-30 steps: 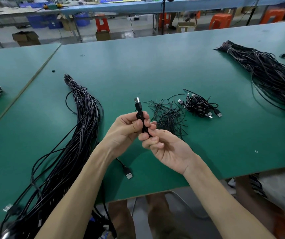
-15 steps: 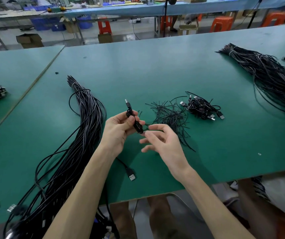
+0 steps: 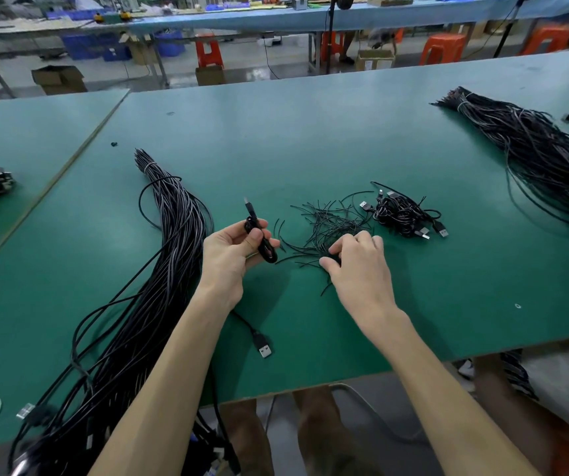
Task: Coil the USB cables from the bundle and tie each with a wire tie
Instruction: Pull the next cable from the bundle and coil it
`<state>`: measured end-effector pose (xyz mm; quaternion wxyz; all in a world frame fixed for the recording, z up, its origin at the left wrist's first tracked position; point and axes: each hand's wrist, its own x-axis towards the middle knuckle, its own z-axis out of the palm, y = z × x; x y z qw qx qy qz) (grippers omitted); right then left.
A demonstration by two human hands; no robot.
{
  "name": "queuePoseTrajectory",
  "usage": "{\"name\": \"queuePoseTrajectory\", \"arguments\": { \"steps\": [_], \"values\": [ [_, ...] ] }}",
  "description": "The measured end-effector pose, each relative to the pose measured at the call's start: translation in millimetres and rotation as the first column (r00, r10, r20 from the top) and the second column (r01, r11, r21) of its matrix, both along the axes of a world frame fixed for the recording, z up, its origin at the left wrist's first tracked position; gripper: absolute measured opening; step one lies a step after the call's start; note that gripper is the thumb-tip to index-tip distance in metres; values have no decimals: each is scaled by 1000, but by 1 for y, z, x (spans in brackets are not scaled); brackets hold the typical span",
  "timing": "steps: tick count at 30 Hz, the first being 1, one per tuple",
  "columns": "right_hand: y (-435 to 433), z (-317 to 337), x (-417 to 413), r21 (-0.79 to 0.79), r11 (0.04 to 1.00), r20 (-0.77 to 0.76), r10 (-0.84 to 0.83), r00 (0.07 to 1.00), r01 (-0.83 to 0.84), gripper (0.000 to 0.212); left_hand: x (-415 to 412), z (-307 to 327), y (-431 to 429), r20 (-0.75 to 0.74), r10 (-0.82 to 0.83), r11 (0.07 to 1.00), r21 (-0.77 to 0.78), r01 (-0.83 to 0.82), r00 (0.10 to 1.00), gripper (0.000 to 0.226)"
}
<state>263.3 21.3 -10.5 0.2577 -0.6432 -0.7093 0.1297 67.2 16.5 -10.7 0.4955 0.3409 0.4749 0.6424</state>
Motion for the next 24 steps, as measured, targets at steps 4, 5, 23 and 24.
{"name": "queuePoseTrajectory", "arguments": {
  "steps": [4, 5, 23, 24],
  "values": [
    [2, 5, -3, -12, 1000, 43, -3, 999, 3, 20, 2, -2, -1, -47, -11, 1000, -13, 10, 999, 11],
    [2, 6, -4, -16, 1000, 39, -4, 999, 5, 19, 1, -2, -1, -50, -12, 1000, -14, 11, 999, 12],
    [3, 15, 0, 277, 955, -162, -67, 985, 110, 11, 3, 0, -1, -14, -45, 998, -37, 44, 999, 11],
    [3, 14, -1, 290, 952, -156, -56, 986, 99, 9, 3, 0, -1, -7, -52, 998, -36, 52, 999, 11]
  ]
}}
